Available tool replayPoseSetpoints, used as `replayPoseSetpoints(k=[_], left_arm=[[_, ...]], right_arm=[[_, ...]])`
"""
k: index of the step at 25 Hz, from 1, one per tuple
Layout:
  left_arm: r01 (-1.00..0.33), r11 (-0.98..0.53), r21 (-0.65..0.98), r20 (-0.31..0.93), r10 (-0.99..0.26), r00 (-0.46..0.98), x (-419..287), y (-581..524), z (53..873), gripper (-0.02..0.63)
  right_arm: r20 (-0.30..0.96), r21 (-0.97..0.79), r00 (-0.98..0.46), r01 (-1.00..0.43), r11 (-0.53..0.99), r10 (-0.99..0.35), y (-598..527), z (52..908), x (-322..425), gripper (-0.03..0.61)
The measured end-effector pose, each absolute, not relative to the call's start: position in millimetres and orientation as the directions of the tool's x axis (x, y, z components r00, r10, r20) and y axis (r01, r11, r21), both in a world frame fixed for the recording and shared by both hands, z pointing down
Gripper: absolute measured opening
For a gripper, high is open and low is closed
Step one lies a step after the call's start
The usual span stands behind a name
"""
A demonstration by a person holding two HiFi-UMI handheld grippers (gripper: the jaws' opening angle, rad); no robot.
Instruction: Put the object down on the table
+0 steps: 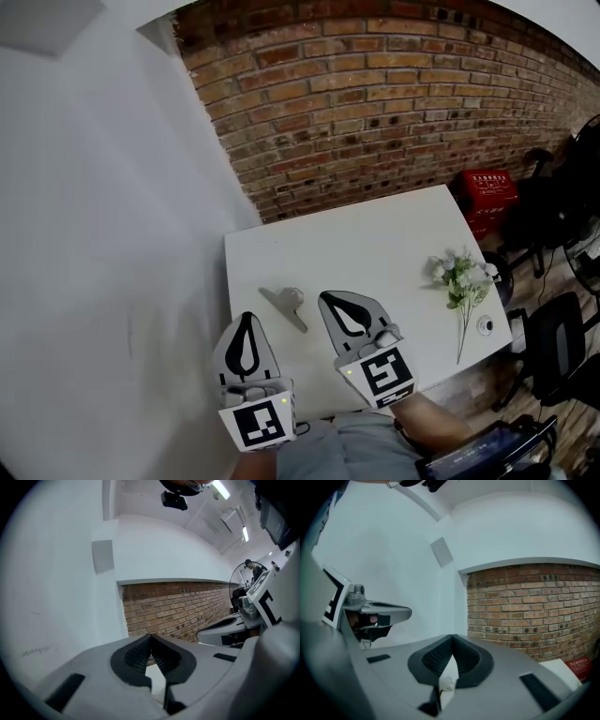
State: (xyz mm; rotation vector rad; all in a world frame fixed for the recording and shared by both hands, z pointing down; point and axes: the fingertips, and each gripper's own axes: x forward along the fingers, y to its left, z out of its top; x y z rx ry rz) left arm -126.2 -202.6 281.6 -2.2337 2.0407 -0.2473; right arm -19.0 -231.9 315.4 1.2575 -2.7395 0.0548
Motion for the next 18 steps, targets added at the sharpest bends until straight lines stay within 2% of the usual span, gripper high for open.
replayPoseSetpoints(k=[18], left_arm=[[-0.973, -0.107, -0.206, 0.028, -0.994, 0.103, -116, -189, 273, 0.009]], right_arm=[[0.104, 0.026, -0.646, -0.758, 0.652, -0.756, -219, 306, -13, 0.005]])
